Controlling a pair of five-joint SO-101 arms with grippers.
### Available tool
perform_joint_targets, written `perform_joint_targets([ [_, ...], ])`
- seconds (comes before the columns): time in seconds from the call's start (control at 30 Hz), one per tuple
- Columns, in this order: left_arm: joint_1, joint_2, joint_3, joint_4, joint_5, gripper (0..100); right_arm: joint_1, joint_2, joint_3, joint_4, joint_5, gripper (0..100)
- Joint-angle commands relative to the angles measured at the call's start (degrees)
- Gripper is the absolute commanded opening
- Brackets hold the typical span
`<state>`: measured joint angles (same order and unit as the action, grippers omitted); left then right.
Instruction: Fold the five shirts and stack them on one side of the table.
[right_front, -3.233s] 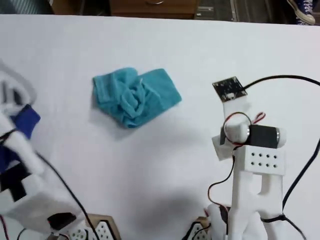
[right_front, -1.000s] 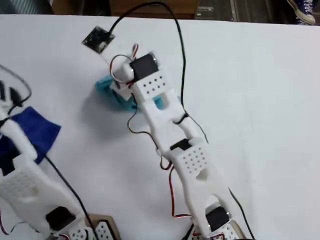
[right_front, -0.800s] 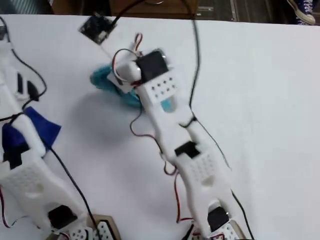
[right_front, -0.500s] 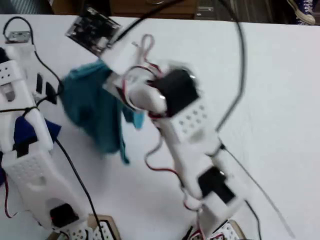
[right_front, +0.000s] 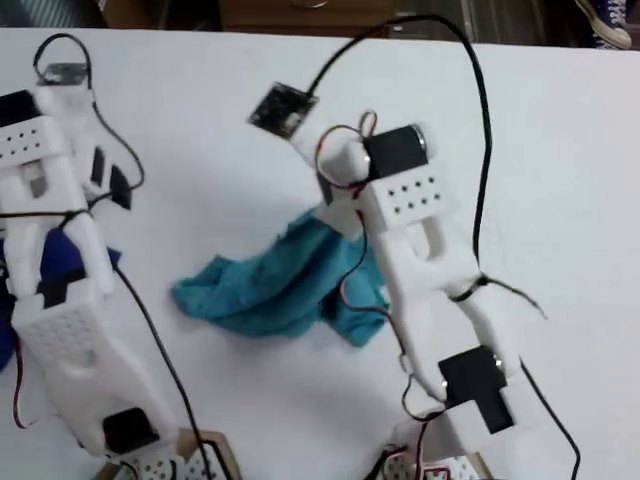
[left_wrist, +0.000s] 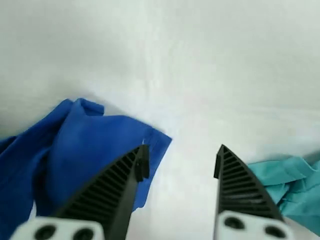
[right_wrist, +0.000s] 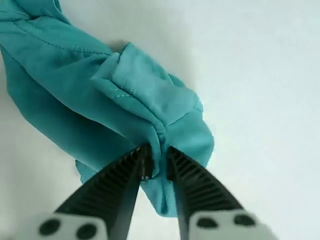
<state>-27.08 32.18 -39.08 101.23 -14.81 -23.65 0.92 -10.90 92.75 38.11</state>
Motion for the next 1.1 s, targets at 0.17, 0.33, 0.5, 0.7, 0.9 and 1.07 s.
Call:
perform_joint_targets([
  [0.17, 8.9, -0.8, 8.5, 1.1, 0.2, 24, 1.2, -3.5, -0.2, -3.1, -0.2, 37.2],
  [0.33, 13.6, -0.8, 14.6, 0.9, 0.2, 24, -3.2, -3.2, 0.6, -5.0, -2.0, 37.2],
  [0.5, 14.3, -0.8, 16.7, 1.0, 0.2, 24, -4.9, 0.3, 6.4, -8.7, -5.8, 37.2],
  [0.7, 15.2, -0.8, 16.9, 1.1, 0.3, 24, -5.2, 2.4, 13.5, -8.4, -5.3, 37.2],
  [0.9, 16.7, -0.6, 16.9, 1.0, 0.3, 24, -5.1, -0.1, 17.0, -8.4, -1.3, 37.2],
  [1.07, 16.9, -0.4, 16.9, 0.9, 0.3, 24, -3.9, 2.2, 16.8, -13.8, 0.4, 37.2],
])
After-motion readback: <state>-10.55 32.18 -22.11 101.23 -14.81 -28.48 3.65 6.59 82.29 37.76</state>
